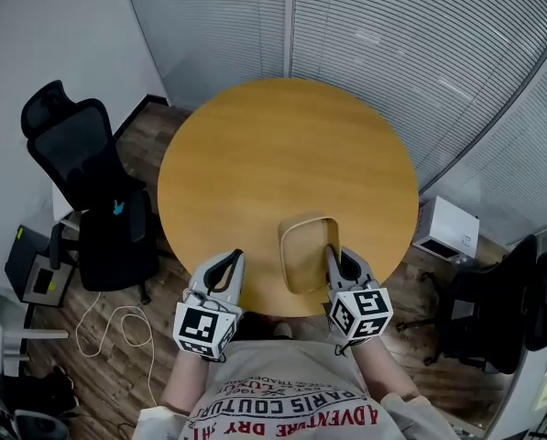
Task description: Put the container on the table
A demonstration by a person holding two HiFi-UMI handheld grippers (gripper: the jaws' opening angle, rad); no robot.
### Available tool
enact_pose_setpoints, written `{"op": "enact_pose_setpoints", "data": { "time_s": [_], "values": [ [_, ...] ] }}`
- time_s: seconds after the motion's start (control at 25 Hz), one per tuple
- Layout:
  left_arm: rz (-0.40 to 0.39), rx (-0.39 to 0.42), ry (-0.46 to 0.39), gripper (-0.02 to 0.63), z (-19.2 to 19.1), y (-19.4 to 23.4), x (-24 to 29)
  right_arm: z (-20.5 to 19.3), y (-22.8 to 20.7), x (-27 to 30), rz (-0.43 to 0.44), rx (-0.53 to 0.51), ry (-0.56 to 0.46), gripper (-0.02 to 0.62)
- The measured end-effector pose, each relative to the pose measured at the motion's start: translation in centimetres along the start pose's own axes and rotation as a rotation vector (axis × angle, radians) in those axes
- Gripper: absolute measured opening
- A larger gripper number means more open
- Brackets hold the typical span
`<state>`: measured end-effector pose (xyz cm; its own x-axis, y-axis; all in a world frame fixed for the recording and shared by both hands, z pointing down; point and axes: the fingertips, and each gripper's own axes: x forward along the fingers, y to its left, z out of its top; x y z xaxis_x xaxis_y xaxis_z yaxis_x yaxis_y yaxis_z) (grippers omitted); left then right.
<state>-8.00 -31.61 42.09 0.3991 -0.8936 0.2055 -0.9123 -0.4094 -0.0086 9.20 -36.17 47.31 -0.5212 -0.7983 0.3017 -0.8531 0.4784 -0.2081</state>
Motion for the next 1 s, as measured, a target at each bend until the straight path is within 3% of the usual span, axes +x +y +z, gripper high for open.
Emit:
{"op": "enact_pose_setpoints", "data": {
  "time_s": [0.28, 0.68, 1.0],
  "values": [
    [-0.044, -0.018, -0.015, 0.012, 0.0, 4.4, 4.0, 0.3, -0.2, 5.4, -0.037, -0.011, 0.04, 0.011],
    [-0.168, -0.005, -0.001, 0.012, -0.2, 11.0, 11.8, 0.3, -1.0, 14.7, -0.12, 0.025, 0.111, 0.011],
    [-0.253, -0.036, 0.025, 0.012, -2.2, 13.1, 15.4, -5.3, -2.6, 20.1, -0.169, 0.06, 0.264, 0.011]
  ]
}}
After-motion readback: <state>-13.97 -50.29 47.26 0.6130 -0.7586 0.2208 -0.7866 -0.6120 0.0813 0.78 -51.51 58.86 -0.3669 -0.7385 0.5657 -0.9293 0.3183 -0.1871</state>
